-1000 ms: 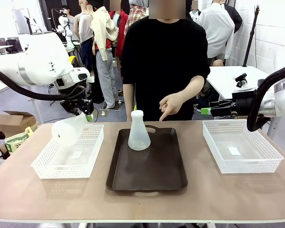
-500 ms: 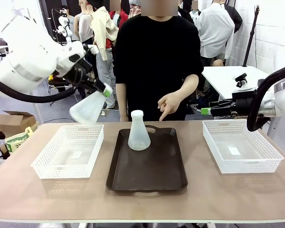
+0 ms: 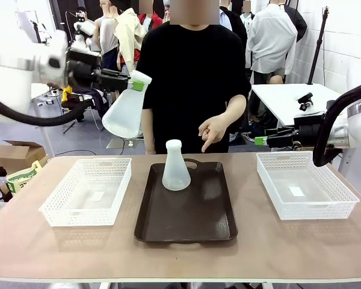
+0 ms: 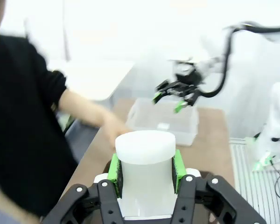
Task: Prepare the laboratory tools.
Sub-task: Place the picked Big flask upright in the Handle tray as directed by the person.
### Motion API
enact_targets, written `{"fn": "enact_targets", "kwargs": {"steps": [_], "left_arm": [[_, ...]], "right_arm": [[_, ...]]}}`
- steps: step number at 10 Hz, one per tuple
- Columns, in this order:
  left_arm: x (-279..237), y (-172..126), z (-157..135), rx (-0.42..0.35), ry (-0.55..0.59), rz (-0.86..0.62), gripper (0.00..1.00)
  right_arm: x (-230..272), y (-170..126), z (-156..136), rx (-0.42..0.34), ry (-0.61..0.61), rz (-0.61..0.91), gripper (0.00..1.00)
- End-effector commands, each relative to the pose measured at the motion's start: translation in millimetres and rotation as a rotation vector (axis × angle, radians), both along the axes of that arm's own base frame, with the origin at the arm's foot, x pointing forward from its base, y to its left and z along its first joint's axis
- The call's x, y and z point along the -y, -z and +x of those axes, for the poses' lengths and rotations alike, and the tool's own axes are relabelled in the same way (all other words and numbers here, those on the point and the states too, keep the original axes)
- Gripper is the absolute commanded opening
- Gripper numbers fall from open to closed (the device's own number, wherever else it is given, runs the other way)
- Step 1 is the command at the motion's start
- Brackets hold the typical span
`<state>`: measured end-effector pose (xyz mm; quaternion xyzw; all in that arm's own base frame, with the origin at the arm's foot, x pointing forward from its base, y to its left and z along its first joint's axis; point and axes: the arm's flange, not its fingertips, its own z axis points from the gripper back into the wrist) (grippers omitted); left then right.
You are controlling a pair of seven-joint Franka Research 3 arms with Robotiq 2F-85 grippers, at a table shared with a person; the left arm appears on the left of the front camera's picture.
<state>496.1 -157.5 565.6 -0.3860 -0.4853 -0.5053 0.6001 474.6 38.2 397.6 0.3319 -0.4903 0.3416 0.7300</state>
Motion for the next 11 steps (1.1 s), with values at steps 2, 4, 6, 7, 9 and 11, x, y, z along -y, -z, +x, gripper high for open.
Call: {"fn": "enact_targets", "kwargs": {"steps": [2, 4, 6, 7, 9, 11], "left_arm": [[-23, 56, 17, -0.038, 0.242, -0.184, 0.00], [-14, 24, 2, 0.051, 0.113, -0.096, 0.00], [-14, 24, 2, 0.051, 0.113, -0.096, 0.00], [-19, 38, 6, 0.059, 0.149, -0.121, 0.00], [19, 91, 0, 0.058, 0.217, -0.284, 0.00], [49, 124, -6, 0.051, 0.233, -0.388, 0.00]], "right_arm": [[-1, 0, -2, -0.013, 0.004, -0.010, 1.00], [-1, 0, -2, -0.013, 0.004, -0.010, 1.00], [-1, 0, -2, -0.013, 0.004, -0.010, 1.00], [-1, 0, -2, -0.013, 0.004, -0.010, 1.00], [-1, 0, -2, -0.013, 0.004, -0.010, 1.00], [-1, 0, -2, -0.013, 0.004, -0.010, 1.00]]}}
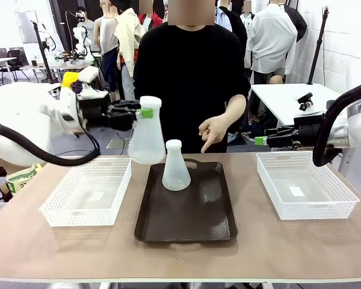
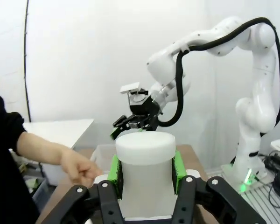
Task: Prepare the laboratory tools.
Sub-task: Place the picked Big flask upright in the Handle tray as directed by the person.
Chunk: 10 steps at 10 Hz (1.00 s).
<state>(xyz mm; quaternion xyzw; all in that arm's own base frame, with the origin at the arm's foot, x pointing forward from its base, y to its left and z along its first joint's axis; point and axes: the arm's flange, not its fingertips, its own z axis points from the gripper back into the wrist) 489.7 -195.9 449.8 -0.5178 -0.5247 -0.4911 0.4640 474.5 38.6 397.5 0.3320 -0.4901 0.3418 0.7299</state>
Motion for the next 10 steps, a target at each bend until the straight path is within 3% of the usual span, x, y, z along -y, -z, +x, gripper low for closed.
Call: {"fn": "enact_targets", "kwargs": {"steps": [1, 2, 5, 6, 10], "left_arm": [[28, 27, -3, -0.004, 0.067, -0.035, 0.00], [42, 46, -5, 0.015, 0.096, 0.013, 0.00], [69, 88, -8, -0.024, 0.254, 0.062, 0.00], [73, 99, -10, 0.017, 0.277, 0.069, 0.00], [80, 139, 0, -0.009, 0.263, 0.044, 0.00]], "right_arm": [[0, 0, -1, -0.013, 0.004, -0.010, 1.00], [0, 0, -1, -0.013, 0.004, -0.010, 1.00], [0, 0, -1, -0.013, 0.004, -0.010, 1.00], [0, 0, -1, -0.013, 0.004, -0.010, 1.00], [0, 0, -1, -0.013, 0.004, -0.010, 1.00]]}}
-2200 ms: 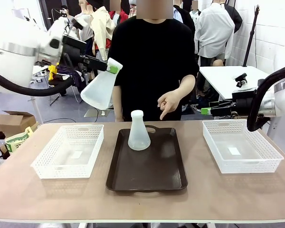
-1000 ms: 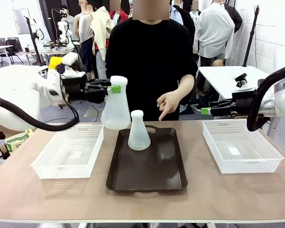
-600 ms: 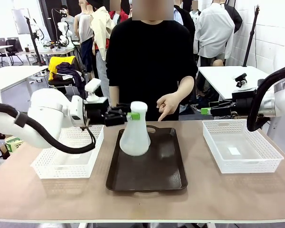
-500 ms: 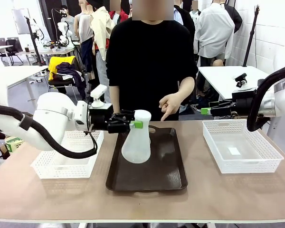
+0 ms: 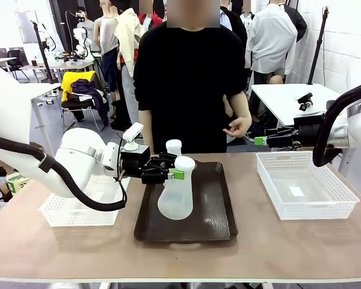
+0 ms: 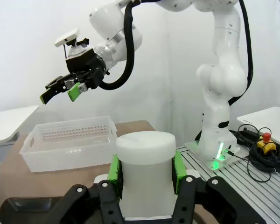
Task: Prepare the laboratory tools.
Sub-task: Place the picked Big flask upright in the Handle tray as directed by the person.
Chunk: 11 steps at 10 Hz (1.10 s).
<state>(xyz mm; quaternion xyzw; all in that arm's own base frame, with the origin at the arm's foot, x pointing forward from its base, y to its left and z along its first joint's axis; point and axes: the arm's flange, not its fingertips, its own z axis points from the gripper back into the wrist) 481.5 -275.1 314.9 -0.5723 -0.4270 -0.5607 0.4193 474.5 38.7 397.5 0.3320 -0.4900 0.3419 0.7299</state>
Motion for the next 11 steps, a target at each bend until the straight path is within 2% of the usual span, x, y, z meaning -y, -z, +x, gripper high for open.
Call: {"fn": "enact_targets", "kwargs": {"steps": [1, 3, 8, 9, 11], "left_arm": [[2, 9, 8, 0.016, -0.015, -0.031, 0.00], [0, 17, 13, -0.002, -0.032, -0.023, 0.00], [-8, 20, 14, -0.021, -0.025, 0.004, 0.96], [-12, 21, 14, -0.033, -0.021, 0.008, 1.00], [-18, 20, 10, -0.041, -0.004, 0.039, 1.00]], "right_arm": [[0, 0, -1, -0.013, 0.004, -0.010, 1.00], [0, 0, -1, -0.013, 0.004, -0.010, 1.00], [0, 0, -1, -0.013, 0.004, -0.010, 1.00], [0, 0, -1, -0.013, 0.004, -0.010, 1.00], [0, 0, -1, -0.013, 0.004, -0.010, 1.00]]}}
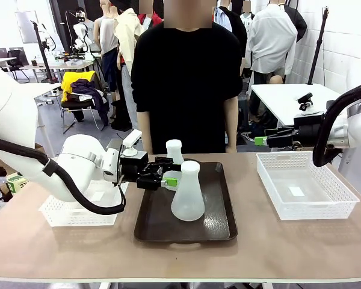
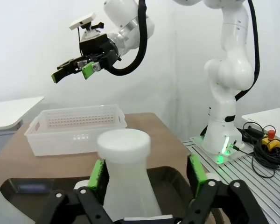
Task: Prepare the laboratory tools.
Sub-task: Place the picked Big flask upright in the Handle tray as directed by the person.
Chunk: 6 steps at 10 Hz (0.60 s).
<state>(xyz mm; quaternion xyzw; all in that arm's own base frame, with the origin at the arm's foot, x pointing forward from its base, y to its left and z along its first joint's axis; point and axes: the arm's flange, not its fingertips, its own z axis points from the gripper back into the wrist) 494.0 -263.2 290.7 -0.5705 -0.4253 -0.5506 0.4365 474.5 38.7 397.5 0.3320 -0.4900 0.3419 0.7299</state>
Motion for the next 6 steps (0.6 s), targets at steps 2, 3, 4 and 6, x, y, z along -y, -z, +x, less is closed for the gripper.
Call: {"fn": "enact_targets", "kwargs": {"steps": [2, 3, 4, 6], "left_arm": [[-13.2, -4.3, -4.9, -0.022, 0.034, 0.064, 1.00], [-14.3, -4.1, -5.2, -0.023, 0.034, 0.073, 1.00], [-14.9, -3.5, -4.7, -0.018, 0.031, 0.082, 1.00], [-14.8, -2.1, -4.5, -0.017, 0.023, 0.076, 1.00]], "right_arm": [[-0.1, 0.4, -1.5, -0.013, 0.004, -0.010, 1.00], [-0.1, 0.4, -1.5, -0.013, 0.004, -0.010, 1.00], [-0.1, 0.4, -1.5, -0.013, 0.004, -0.010, 1.00], [-0.1, 0.4, -1.5, -0.013, 0.004, -0.010, 1.00]]}}
